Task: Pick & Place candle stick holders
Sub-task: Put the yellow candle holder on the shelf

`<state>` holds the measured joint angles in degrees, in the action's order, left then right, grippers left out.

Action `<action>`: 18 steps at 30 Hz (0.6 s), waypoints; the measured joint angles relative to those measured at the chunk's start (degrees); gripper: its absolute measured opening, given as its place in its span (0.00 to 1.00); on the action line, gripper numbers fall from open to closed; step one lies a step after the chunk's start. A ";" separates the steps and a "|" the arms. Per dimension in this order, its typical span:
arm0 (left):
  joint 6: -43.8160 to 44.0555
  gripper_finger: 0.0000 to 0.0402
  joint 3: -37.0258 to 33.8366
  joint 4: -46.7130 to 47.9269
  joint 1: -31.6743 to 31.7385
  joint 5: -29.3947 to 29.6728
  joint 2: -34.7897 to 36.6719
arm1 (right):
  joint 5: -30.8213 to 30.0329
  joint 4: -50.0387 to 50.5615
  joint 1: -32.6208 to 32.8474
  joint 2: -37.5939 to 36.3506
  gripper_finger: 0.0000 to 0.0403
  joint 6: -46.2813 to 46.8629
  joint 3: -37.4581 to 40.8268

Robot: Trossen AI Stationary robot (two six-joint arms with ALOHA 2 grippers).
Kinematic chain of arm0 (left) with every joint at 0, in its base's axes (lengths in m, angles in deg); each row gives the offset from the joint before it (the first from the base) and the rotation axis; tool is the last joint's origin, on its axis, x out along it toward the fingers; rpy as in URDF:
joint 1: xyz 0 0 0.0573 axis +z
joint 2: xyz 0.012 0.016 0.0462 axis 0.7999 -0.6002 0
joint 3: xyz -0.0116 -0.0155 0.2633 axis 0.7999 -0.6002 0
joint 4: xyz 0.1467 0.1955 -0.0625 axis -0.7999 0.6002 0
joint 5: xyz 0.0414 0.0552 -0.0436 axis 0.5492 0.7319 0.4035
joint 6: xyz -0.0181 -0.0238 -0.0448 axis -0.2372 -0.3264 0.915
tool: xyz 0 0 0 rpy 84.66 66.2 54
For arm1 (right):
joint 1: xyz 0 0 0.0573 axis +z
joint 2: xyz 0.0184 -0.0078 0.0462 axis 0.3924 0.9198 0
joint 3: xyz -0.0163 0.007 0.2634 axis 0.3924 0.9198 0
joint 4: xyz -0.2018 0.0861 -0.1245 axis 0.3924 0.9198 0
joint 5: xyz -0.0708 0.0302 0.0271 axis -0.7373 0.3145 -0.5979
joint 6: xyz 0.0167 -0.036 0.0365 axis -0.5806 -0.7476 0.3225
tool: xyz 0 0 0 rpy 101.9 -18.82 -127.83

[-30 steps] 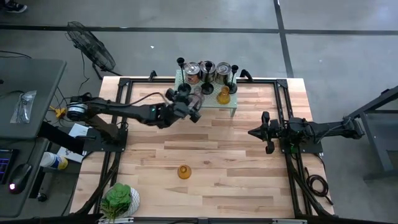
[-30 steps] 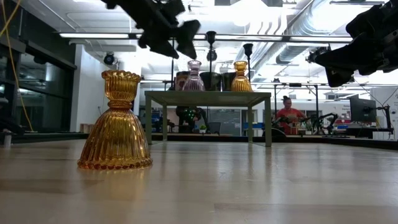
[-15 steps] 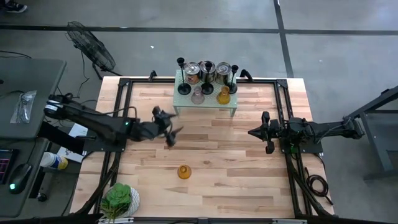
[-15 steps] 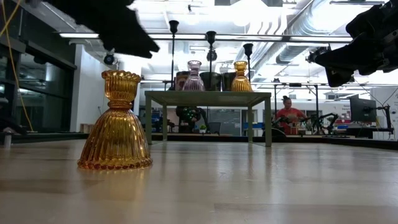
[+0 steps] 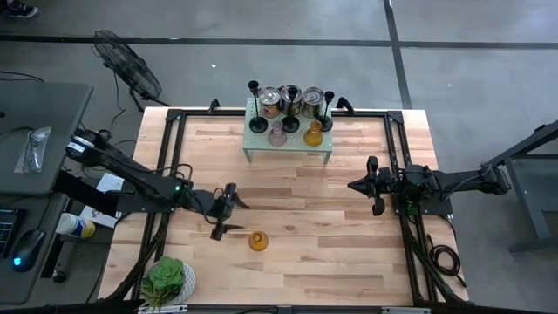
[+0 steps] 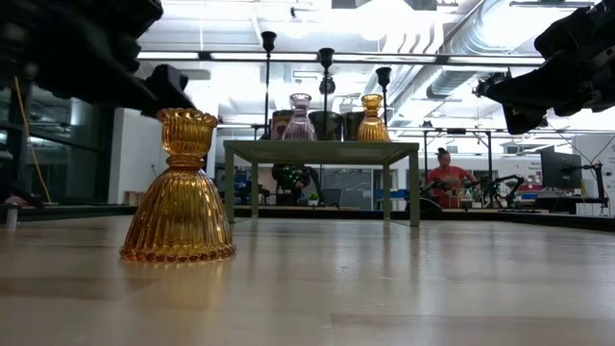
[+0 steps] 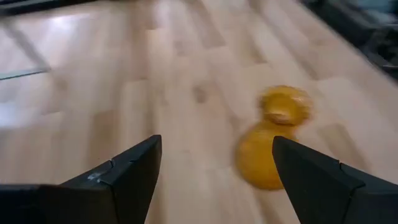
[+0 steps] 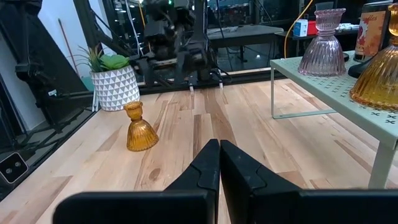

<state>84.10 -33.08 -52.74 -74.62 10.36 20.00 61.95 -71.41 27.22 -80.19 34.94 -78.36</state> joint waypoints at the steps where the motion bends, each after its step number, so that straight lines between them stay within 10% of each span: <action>1: -0.02 0.75 -0.43 -1.36 -0.06 -1.63 -0.74 | 0.00 0.00 0.00 0.00 0.01 0.00 -0.01; 18: -3.46 0.75 -1.86 -22.97 -0.13 -12.00 -18.55 | 0.02 0.00 0.00 0.00 0.01 0.00 0.00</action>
<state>80.63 -34.94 -75.71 -74.75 -1.64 1.45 61.98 -71.41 27.22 -80.19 34.94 -78.36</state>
